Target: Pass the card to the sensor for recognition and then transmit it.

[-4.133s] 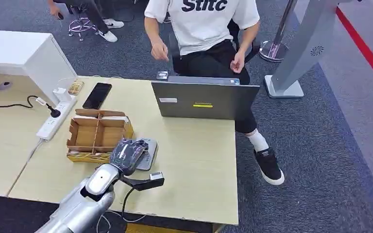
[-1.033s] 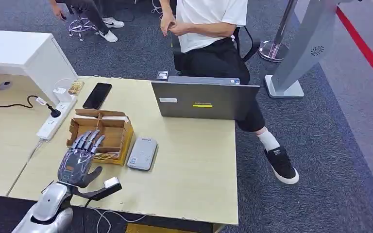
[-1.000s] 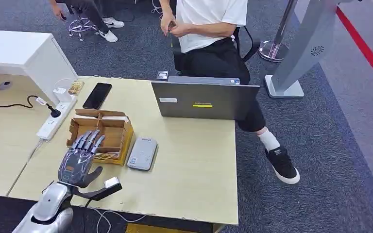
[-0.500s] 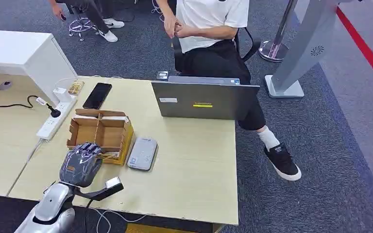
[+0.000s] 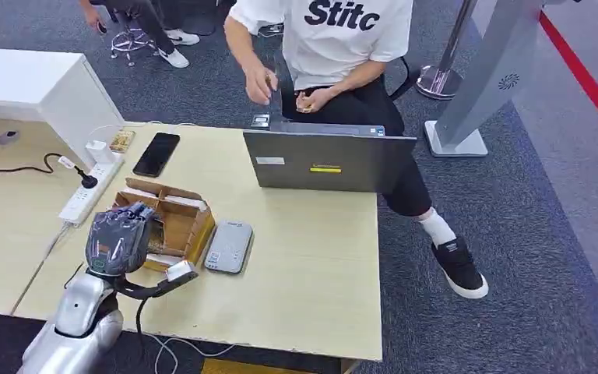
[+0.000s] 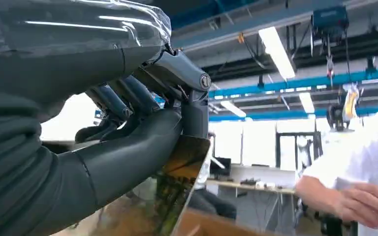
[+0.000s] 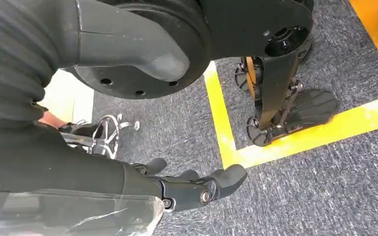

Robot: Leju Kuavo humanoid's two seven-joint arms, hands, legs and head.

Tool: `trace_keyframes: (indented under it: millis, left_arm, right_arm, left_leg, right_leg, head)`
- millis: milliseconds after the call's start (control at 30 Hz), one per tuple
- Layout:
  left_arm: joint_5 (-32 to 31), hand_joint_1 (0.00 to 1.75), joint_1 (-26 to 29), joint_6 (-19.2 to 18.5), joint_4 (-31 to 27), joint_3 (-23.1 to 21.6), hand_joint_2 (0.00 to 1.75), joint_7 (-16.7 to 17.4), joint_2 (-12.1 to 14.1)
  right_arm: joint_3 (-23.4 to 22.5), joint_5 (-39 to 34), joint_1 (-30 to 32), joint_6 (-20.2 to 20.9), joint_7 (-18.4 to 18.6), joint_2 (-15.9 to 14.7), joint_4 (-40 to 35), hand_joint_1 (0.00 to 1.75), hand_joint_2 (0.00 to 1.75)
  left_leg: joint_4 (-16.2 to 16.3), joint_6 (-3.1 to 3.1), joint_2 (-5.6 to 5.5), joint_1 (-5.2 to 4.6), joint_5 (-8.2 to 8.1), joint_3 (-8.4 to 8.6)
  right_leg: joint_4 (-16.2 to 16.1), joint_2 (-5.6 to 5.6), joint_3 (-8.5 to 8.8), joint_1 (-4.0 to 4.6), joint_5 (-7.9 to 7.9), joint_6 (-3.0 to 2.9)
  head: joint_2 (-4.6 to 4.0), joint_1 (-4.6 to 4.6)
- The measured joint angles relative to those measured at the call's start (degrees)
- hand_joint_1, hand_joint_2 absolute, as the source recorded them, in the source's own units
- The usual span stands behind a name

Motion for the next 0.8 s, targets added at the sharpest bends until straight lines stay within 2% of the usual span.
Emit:
trace_keyframes:
  millis: [367,700,733,767,800]
  left_arm:
    - [0.85,1.75,-7.24,-1.53,-0.96,0.09,1.75,0.96,-0.26]
    - [1.03,1.75,-8.52,-2.21,-0.94,0.07,1.75,0.98,-0.70]
    - [1.09,1.01,-8.53,-2.25,-0.96,0.07,1.75,1.03,-0.70]
    - [1.22,0.00,-8.52,-2.27,-0.94,0.07,1.75,1.05,-0.70]
    - [1.46,0.00,-8.52,-2.43,-0.96,0.07,1.75,1.18,-0.70]
  right_arm:
    - [0.00,0.61,-0.08,0.18,-0.50,0.00,0.00,0.00,1.75]
    - [0.00,0.79,-0.09,0.24,-0.42,0.00,0.00,0.00,1.75]
    - [0.00,0.81,-0.08,0.26,-0.39,0.00,0.00,0.00,1.75]
    - [0.00,0.85,-0.08,0.33,-0.42,0.00,0.00,0.00,1.75]
    - [0.00,0.85,-0.08,0.39,-0.42,0.00,0.00,0.00,1.75]
  left_leg:
    - [0.01,0.00,0.01,0.00,0.00,0.00]
    - [0.01,0.00,0.05,0.00,0.00,0.00]
    - [0.01,0.00,0.06,0.00,0.00,0.00]
    - [0.01,0.00,0.06,0.00,0.00,0.00]
    - [0.01,0.00,0.06,0.00,0.00,0.00]
  right_leg:
    - [0.01,0.01,-0.02,0.00,0.00,0.00]
    - [0.01,0.05,-0.03,0.00,0.00,0.00]
    - [0.01,0.05,-0.03,0.00,0.00,0.00]
    - [0.01,0.06,-0.03,0.00,0.00,0.00]
    - [0.01,0.06,-0.03,0.00,0.00,0.00]
  head:
    - [0.00,0.00]
    - [0.00,0.00]
    - [0.00,0.00]
    - [0.00,0.00]
    - [0.00,0.00]
